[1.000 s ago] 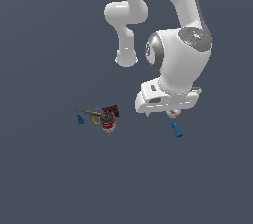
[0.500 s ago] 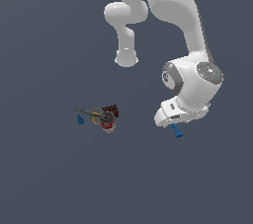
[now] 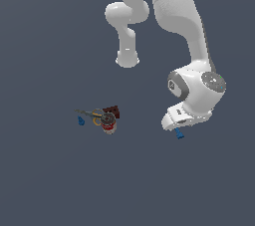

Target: Pick up a designated object from a clutter of objects.

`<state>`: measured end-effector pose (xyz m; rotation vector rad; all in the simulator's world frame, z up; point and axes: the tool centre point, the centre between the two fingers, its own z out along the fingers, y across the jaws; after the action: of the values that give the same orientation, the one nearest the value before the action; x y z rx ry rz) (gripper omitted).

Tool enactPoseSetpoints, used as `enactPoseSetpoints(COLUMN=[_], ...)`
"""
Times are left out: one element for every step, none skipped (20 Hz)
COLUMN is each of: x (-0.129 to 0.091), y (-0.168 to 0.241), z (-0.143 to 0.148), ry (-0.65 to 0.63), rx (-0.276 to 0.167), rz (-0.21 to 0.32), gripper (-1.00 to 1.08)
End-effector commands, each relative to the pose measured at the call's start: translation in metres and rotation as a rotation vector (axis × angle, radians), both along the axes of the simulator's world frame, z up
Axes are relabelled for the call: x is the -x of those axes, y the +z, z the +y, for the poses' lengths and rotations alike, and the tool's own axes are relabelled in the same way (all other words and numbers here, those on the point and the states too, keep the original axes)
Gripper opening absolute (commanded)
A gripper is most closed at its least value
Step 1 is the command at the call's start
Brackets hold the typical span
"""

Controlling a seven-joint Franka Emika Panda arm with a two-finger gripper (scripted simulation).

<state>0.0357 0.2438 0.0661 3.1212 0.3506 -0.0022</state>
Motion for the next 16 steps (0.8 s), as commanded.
enactPoseSetpoints(x=[0.000,0.000,0.000,0.000,0.000,0.000,0.000,0.000,0.001,0.001,0.001,0.001,0.001,0.001,0.001,0.001], y=[0.000,0.000,-0.001,-0.003,-0.006,-0.009,-0.012,-0.017,-0.022,-0.027,-0.033,-0.038,-0.042,-0.045,-0.047,-0.049], z=[0.000,0.000,0.000,0.000,0.000,0.000,0.000,0.000,0.000,0.000,0.000,0.000,0.001,0.001,0.001,0.001], ry=[0.000,0.000,0.000,0.000,0.000,0.000,0.000,0.000,0.000,0.000,0.000,0.000,0.000,0.000,0.000,0.000], rx=[0.000,0.000,0.000,0.000,0.000,0.000,0.000,0.000,0.000,0.000,0.000,0.000,0.000,0.000,-0.001,-0.001], rz=[0.000,0.000,0.000,0.000,0.000,0.000,0.000,0.000,0.000,0.000,-0.001,-0.001,-0.001,-0.001,-0.001,-0.001], gripper=[1.00,1.00,1.00,1.00,1.00,1.00,1.00,1.00,1.00,1.00,1.00,1.00,1.00,1.00,1.00,1.00])
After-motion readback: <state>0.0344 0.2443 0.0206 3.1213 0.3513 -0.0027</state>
